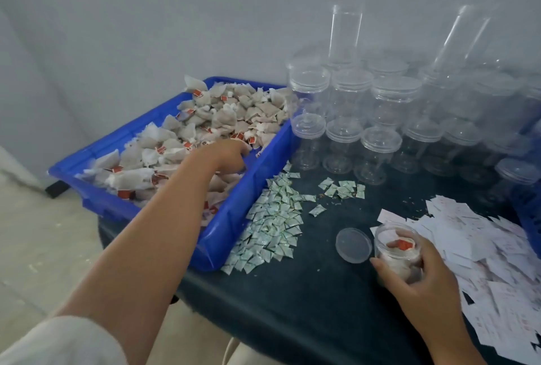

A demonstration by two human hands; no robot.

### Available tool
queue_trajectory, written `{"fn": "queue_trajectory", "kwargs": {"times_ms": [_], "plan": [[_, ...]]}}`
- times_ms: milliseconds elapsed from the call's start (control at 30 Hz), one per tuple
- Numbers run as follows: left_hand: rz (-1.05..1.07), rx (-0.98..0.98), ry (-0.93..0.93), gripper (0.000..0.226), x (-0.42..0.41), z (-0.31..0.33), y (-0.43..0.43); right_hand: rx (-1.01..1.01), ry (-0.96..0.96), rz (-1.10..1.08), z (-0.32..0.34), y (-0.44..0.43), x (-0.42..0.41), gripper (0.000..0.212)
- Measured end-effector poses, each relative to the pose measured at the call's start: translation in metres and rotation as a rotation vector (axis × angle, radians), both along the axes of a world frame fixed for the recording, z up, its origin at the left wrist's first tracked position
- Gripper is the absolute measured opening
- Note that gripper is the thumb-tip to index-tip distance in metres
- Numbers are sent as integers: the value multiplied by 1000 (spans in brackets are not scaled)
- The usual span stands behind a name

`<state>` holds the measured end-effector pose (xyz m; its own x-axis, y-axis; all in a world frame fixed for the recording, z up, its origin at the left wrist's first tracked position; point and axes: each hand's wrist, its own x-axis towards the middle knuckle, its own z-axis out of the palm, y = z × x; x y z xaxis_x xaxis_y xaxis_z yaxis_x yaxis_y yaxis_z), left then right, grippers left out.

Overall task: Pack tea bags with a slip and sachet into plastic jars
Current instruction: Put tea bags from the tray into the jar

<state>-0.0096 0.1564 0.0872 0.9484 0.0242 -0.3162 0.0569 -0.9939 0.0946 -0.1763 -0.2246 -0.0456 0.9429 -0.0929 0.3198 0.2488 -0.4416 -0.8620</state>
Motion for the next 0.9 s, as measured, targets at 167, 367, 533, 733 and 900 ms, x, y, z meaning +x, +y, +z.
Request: {"fn": "queue_trajectory", "kwargs": {"times_ms": [167, 367, 533, 733, 900], "plan": [[-3, -146, 20, 27, 5, -29, 13, 4, -20, 4, -3, 0, 5, 62], [318, -635, -368, 20, 10, -18, 10, 10, -41, 2, -5, 1, 6, 68], [385, -745, -542, 19, 6, -2, 2, -4, -30, -8, -7, -1, 6, 61], [184, -99, -348, 31, -3, 23, -5, -33, 6, -26, -7, -1, 6, 52], [151, 169, 5, 40, -13, 42, -4, -63, 38, -22, -6, -2, 8, 50]]}}
